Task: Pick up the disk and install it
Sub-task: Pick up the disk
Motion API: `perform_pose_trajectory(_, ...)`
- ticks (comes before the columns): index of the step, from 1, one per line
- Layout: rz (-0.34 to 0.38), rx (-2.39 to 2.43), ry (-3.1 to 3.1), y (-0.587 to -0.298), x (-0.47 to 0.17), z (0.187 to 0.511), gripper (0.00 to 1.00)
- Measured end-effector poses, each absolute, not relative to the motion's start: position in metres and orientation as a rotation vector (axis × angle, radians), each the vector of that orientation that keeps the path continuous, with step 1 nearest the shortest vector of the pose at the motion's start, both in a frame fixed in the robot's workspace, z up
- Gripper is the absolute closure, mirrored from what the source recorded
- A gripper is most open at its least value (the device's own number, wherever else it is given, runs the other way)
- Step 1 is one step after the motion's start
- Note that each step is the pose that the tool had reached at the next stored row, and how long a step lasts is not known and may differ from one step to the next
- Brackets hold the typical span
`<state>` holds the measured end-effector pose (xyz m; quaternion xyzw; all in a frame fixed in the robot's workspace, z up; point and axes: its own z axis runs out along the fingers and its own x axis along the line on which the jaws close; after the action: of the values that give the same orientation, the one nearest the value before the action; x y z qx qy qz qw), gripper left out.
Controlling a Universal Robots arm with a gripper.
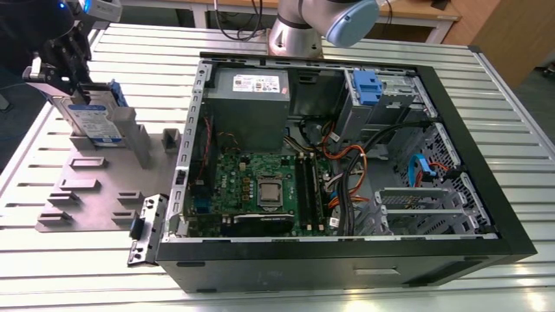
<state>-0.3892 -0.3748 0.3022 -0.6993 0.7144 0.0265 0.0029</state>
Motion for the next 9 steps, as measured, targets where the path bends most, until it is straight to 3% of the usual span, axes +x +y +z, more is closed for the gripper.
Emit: perform_pose_trajectory(9,0.082,-2.193,2.241,-0.3748,-0.3892,0.3022,0.65)
